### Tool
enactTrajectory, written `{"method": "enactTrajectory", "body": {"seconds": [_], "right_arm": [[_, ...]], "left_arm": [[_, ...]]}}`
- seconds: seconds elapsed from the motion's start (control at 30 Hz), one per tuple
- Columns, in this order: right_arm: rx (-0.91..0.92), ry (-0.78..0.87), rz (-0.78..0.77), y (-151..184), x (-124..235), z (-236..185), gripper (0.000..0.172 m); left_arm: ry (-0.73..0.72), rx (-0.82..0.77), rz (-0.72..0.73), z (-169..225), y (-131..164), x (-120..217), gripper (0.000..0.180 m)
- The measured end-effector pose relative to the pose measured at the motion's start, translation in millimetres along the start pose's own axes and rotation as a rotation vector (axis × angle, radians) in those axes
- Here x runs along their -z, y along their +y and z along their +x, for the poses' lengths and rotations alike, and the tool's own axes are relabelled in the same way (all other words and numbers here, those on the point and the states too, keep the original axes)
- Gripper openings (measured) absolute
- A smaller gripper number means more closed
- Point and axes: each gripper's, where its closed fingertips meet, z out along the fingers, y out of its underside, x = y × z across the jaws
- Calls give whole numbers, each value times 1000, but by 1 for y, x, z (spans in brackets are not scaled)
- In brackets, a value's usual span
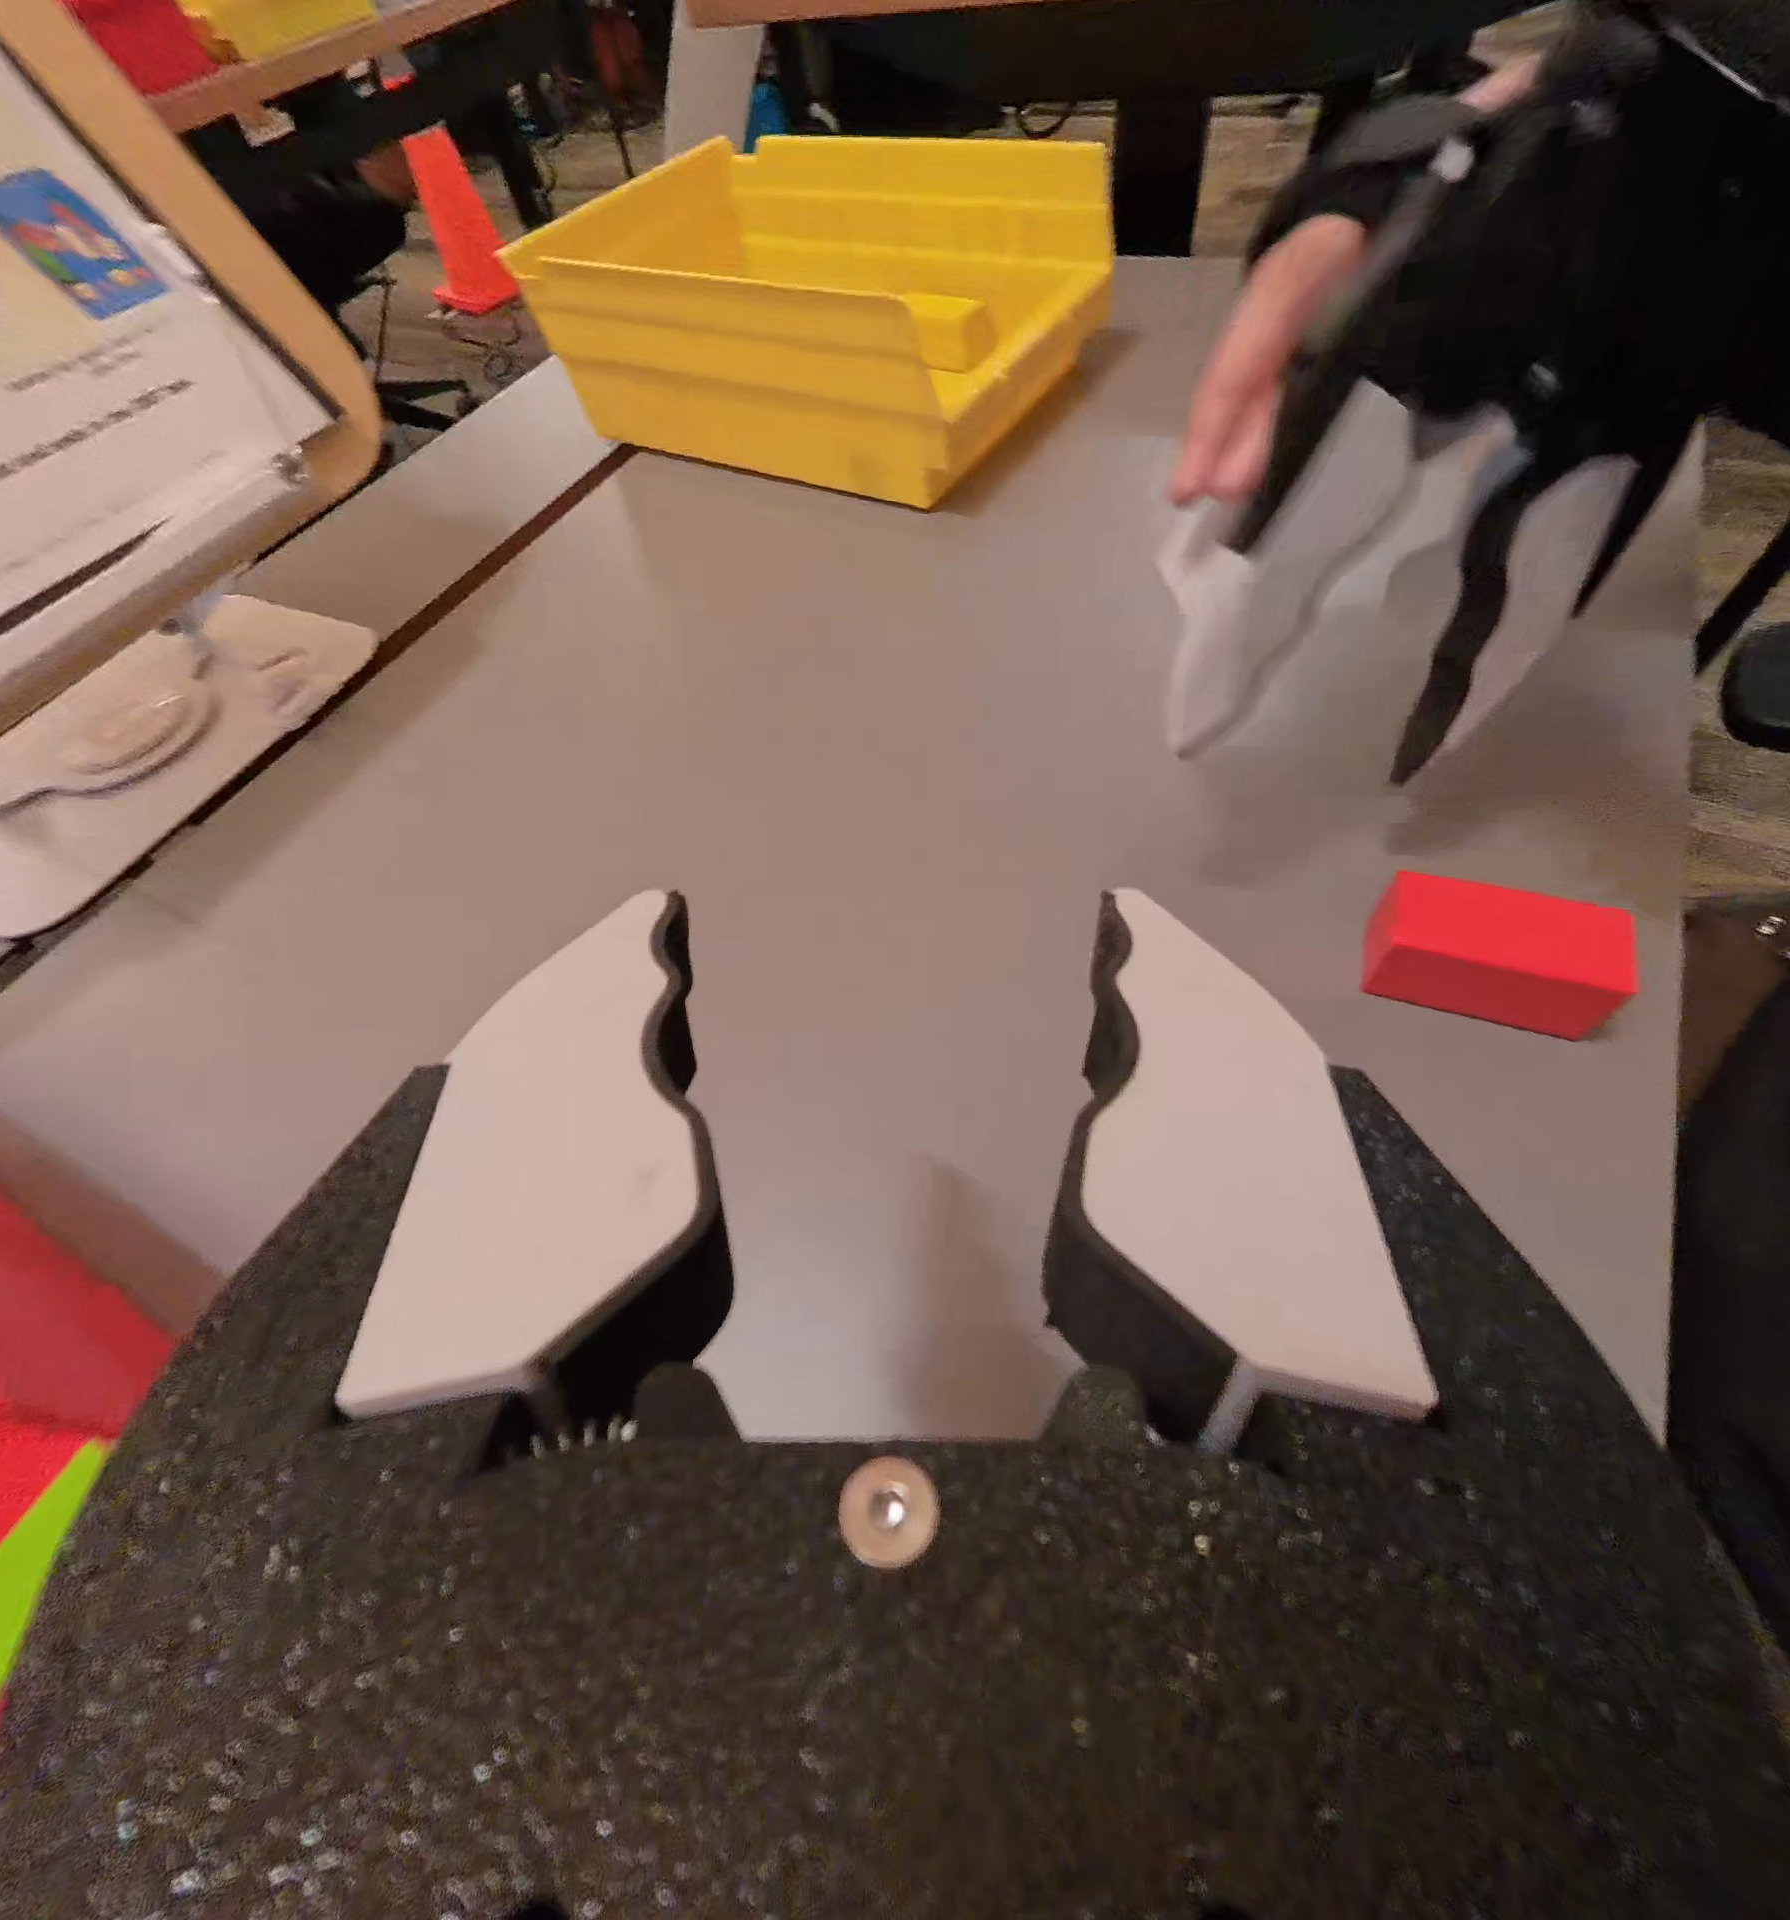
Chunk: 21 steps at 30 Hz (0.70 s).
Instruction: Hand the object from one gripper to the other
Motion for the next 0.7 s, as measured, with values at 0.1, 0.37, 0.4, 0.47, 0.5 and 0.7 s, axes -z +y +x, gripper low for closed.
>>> {"method": "enactTrajectory", "body": {"seconds": [0.1, 0.37, 0.4, 0.47, 0.5, 0.7], "right_arm": [[221, -40, -35, -22, -17, -11, 78], [487, -360, -100, -43, -26, -56, 64], [522, -396, -122, -42, -28, -61, 65], [602, -413, -177, -41, -34, -63, 66], [636, -417, -199, -41, -36, -63, 65], [724, -549, -213, -37, -45, -80, 50]], "left_arm": [[-45, 34, 11, -21, -7, 9, 78], [-29, 67, 47, -25, -16, 21, 82], [-21, 63, 41, -23, -15, 22, 83], [-36, 56, 22, -25, -13, 25, 84], [-46, 50, 19, -26, -13, 27, 84], [-62, 51, 64, -27, -19, 44, 84]]}}
